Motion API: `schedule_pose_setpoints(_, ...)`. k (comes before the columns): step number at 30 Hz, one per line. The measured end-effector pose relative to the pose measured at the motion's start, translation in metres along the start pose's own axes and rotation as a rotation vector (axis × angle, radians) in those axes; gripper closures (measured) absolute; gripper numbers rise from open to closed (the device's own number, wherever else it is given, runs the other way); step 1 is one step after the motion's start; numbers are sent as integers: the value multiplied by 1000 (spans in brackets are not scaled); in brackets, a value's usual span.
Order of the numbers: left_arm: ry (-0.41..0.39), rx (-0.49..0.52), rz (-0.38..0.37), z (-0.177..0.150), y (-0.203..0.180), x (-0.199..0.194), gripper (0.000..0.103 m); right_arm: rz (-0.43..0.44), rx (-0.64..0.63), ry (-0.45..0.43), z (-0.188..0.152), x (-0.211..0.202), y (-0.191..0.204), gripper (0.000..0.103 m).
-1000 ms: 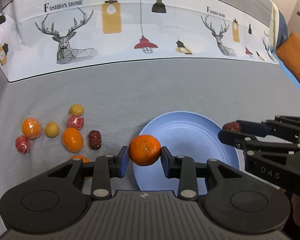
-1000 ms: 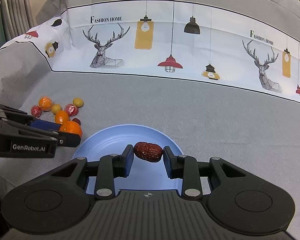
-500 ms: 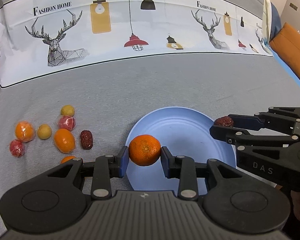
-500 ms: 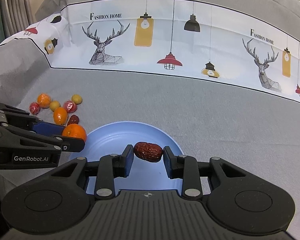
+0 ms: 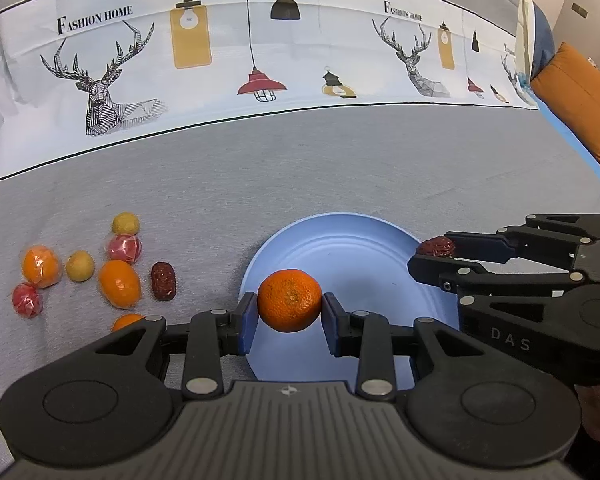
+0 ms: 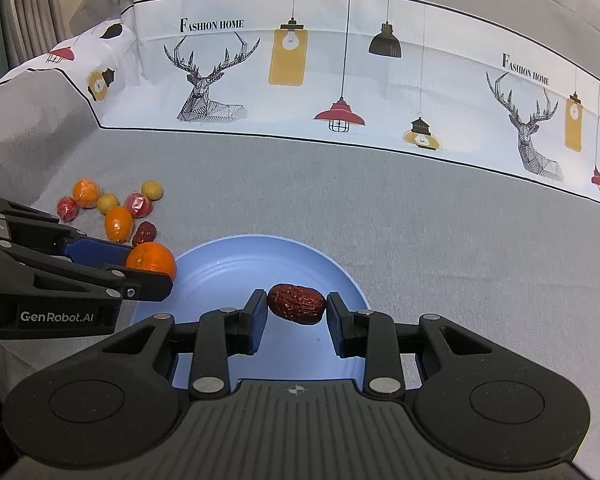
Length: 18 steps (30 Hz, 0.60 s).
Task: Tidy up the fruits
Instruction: 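Carry the date over the blue plate with the right tool while the left tool carries the orange there, then open the right tool to drop the date onto the plate while the left tool releases the orange there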
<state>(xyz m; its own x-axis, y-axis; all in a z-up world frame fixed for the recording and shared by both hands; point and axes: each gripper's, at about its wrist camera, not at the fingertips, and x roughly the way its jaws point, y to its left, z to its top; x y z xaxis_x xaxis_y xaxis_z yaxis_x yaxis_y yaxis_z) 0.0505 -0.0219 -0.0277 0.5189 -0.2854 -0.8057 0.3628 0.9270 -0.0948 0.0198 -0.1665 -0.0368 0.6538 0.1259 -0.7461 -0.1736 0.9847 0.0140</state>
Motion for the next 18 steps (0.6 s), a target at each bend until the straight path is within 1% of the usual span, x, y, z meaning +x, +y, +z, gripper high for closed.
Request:
schedule_pose_setpoints(15,2,9,-23,1,-1,1,64,-2,3,11,0,2,-1,69)
schedule_pose_setpoints(16,5,8,-28,0,-1,1,63,-6,3,12,0,2,-1,69)
schedule_pose_setpoints(17,6,6,-35,0,-1,1,58,-13,4,14,-1,2,-1,68)
schedule_pose_setpoints(18,1,7,-39,0,-1,1,52,-17,5,15,-1,3,-2,62)
